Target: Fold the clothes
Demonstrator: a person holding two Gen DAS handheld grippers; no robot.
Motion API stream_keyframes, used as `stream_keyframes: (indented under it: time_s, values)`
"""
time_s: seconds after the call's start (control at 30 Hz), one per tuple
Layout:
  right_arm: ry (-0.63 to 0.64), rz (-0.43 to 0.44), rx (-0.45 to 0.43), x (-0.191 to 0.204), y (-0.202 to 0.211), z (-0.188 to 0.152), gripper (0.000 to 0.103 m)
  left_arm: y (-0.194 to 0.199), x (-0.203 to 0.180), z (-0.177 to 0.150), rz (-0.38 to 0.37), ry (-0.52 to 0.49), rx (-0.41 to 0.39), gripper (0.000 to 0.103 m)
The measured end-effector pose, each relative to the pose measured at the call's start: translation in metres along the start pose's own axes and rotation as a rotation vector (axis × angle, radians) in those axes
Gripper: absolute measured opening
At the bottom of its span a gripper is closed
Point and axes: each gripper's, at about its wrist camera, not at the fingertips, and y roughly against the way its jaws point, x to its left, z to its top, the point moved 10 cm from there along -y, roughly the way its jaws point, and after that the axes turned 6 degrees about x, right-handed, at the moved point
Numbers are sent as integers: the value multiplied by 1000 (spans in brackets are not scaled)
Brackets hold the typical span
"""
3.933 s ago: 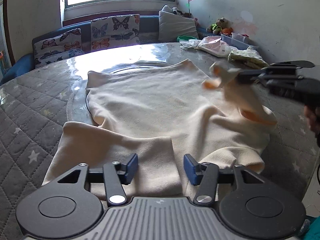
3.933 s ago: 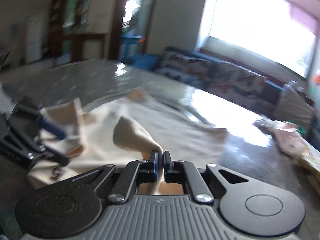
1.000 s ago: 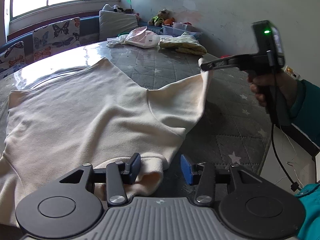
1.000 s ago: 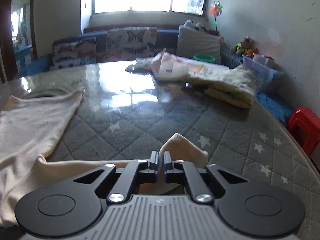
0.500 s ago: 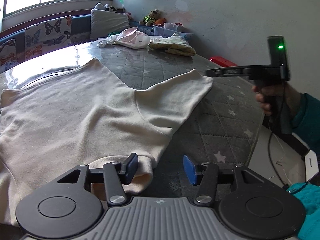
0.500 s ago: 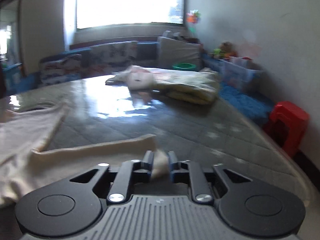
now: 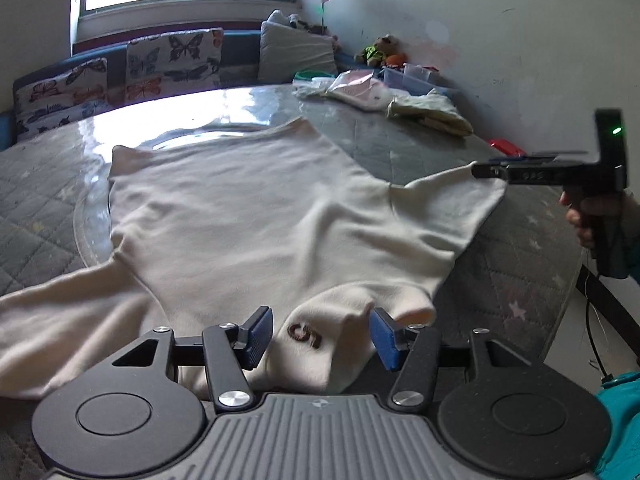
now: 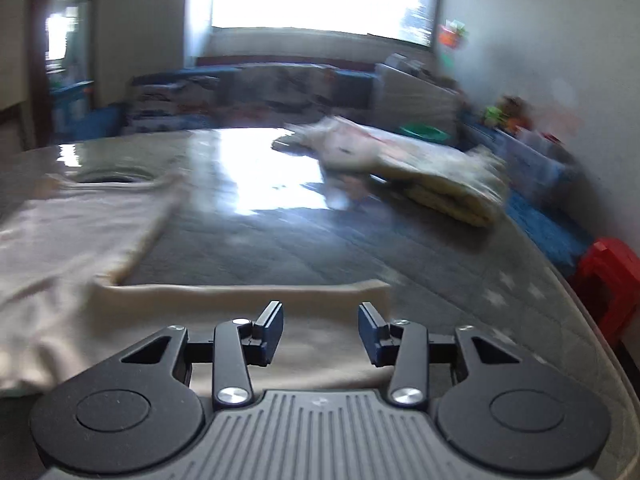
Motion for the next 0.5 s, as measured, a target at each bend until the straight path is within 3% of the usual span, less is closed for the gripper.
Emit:
stream_keyframes:
  time_s: [0.13,0.2,0.37,0.5]
  values:
    - [133,266,-3,87,13,6,48,-2,-2,-9,-15,-1,16,56]
    - [197,350,6,120,14,2,48,1,-2,-11,-19,-1,15,56]
    - [390,489,54,199,9,-31,48,6,-2,-17,-29,-2,14,57]
    - [485,539,84,211,23,-58,47,11,-2,-22,-37,-4,12,57]
